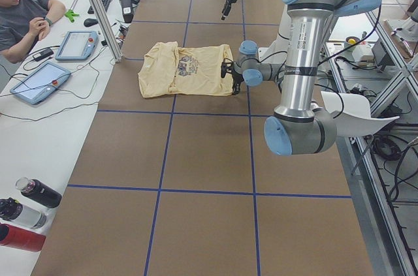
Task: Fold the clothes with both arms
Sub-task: 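Grasp the hem corner with the left gripper while the right gripper approaches the other corner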
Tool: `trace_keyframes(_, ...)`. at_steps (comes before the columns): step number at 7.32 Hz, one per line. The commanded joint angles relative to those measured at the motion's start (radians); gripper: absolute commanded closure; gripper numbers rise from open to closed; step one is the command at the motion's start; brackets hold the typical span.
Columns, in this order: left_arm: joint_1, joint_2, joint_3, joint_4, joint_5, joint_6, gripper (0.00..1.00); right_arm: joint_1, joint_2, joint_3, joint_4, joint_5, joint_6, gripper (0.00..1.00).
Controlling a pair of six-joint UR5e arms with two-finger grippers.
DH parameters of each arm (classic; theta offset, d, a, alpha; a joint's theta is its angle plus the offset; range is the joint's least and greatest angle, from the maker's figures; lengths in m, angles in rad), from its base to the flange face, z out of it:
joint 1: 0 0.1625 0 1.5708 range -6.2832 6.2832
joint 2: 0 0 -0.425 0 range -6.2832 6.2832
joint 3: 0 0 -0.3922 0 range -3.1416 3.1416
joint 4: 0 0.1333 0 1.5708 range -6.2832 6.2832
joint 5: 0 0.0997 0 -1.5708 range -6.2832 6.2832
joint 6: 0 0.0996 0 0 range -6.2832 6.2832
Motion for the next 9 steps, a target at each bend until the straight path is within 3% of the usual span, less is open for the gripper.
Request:
trace_keyframes(1, 0.002, -0.001, 0.004, 0.001, -0.003, 0.000, 0.74, 0.001, 0.001, 0.000, 0.001, 0.000, 0.000, 0.00)
trace_keyframes(2, 0.002, -0.002, 0.002, 0.001, -0.006, 0.000, 0.77, 0.001, 0.001, 0.000, 0.001, 0.000, 0.000, 0.00)
trace_keyframes(4, 0.001, -0.001, 0.002, 0.002, -0.006, 0.001, 1.00, -0.001, 0.006, 0.000, 0.001, 0.000, 0.000, 0.00)
trace_keyframes(6, -0.005, 0.001, -0.011, 0.001, -0.006, 0.003, 1.00, -0.007, 0.013, -0.002, 0.001, -0.003, 0.002, 0.00)
trace_keyframes(9, -0.005, -0.001, -0.021, 0.001, -0.009, 0.001, 1.00, -0.100, 0.117, -0.082, -0.026, -0.132, 0.125, 0.02)
